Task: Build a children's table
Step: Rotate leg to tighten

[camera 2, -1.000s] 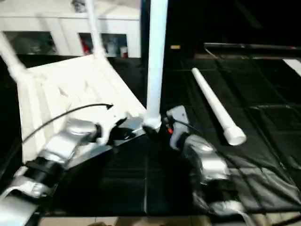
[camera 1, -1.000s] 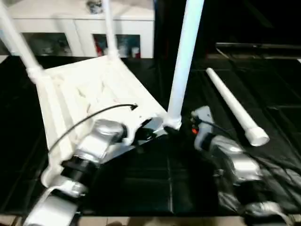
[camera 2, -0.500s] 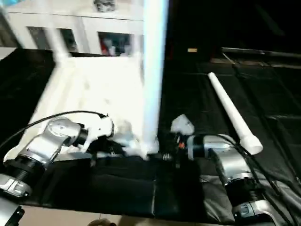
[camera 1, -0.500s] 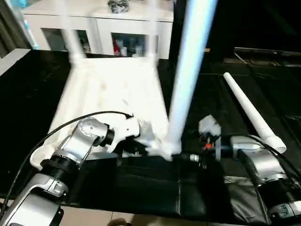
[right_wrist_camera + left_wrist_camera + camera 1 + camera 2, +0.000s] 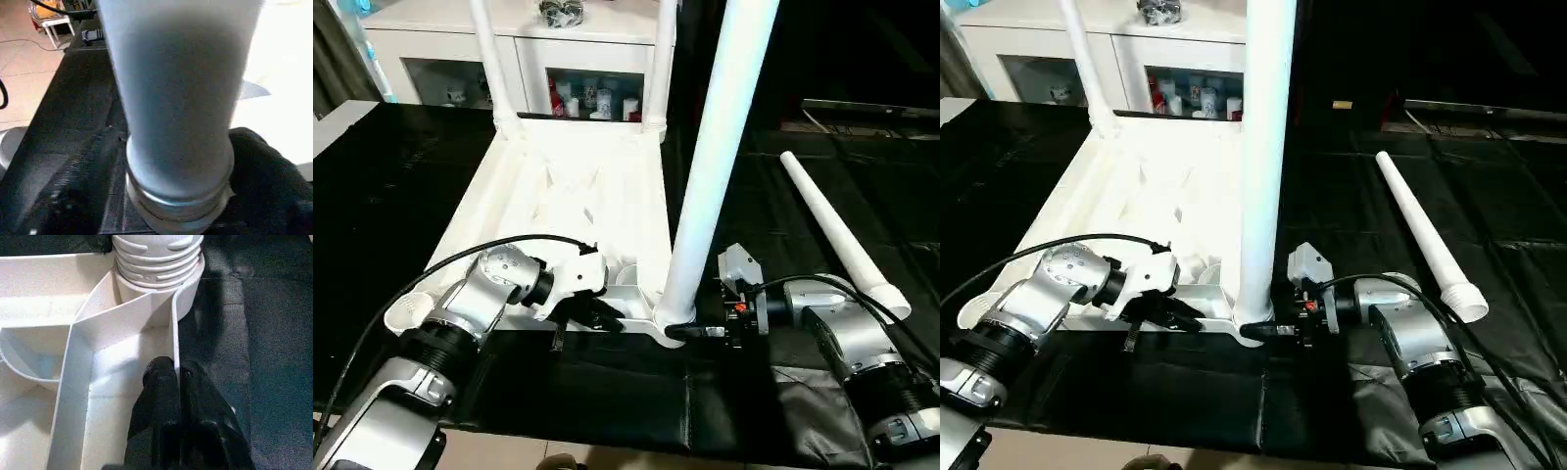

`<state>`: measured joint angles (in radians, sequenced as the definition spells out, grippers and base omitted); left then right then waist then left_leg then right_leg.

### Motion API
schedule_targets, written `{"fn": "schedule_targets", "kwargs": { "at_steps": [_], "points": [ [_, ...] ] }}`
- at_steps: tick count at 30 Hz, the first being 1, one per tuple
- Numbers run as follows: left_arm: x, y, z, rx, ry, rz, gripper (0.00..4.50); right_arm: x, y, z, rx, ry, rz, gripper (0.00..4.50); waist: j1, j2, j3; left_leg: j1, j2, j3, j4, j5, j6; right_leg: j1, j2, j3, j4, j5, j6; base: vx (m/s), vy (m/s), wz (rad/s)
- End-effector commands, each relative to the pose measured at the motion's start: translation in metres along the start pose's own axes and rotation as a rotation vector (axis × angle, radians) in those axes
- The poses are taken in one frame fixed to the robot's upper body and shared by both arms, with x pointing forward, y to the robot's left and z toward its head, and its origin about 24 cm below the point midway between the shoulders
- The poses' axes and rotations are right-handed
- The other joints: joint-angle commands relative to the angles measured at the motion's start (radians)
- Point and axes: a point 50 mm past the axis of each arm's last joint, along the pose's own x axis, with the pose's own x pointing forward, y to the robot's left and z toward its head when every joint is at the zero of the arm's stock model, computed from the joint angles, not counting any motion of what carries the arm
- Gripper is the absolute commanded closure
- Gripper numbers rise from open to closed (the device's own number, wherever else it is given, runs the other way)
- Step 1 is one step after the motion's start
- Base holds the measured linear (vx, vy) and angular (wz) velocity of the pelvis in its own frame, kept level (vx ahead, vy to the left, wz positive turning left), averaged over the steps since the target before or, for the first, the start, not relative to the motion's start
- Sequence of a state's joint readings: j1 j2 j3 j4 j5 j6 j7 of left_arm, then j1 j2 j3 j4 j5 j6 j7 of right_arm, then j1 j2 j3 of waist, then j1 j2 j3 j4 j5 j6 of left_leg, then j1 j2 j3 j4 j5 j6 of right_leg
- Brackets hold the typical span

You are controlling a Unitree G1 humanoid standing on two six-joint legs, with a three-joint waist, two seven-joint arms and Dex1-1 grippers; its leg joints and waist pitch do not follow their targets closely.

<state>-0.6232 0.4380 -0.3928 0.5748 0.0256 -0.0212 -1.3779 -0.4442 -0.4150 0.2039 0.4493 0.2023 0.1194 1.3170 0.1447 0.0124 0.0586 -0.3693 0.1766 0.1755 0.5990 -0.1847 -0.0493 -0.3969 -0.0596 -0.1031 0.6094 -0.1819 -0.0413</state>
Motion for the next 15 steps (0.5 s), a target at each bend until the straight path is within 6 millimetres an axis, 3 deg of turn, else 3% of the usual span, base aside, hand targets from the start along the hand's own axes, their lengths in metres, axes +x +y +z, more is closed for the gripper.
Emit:
{"fn": "schedule_targets", "kwargs": {
  "at_steps": [1,5,12,15],
  "points": [
    [0.004,-0.001,0.005,0.048,0.036,-0.061,4.5,0.0,-0.002,0.002,-0.006,0.005,0.013,1.45,-0.006,-0.001,-0.074,0.014,0.067,-0.021,-0.064,-0.162,0.061,0.053,-0.104,0.066,-0.083,-0.268,-0.158,0.0,0.0,0.0],
    [0.005,-0.001,0.004,0.048,0.038,-0.062,4.5,0.003,-0.001,0.0,0.001,0.002,0.016,1.71,-0.006,0.001,-0.074,0.013,0.067,-0.021,-0.064,-0.162,0.061,0.054,-0.105,0.065,-0.082,-0.264,-0.16,0.0,0.0,0.0],
    [0.009,0.006,0.005,-0.03,-0.007,0.031,4.5,0.009,0.006,-0.007,0.064,-0.02,-0.006,1.78,-0.007,0.003,-0.071,0.018,0.069,-0.022,-0.067,-0.184,0.053,0.052,-0.104,0.065,-0.088,-0.292,-0.159,0.0,0.0,0.0],
    [0.012,0.012,0.012,-0.085,-0.058,0.097,4.5,0.015,0.005,-0.01,0.117,-0.038,-0.089,1.78,-0.011,0.002,-0.063,0.026,0.068,-0.022,-0.071,-0.233,0.036,0.049,-0.106,0.065,-0.098,-0.378,-0.147,0.0,0.0,0.0]
  ]
}}
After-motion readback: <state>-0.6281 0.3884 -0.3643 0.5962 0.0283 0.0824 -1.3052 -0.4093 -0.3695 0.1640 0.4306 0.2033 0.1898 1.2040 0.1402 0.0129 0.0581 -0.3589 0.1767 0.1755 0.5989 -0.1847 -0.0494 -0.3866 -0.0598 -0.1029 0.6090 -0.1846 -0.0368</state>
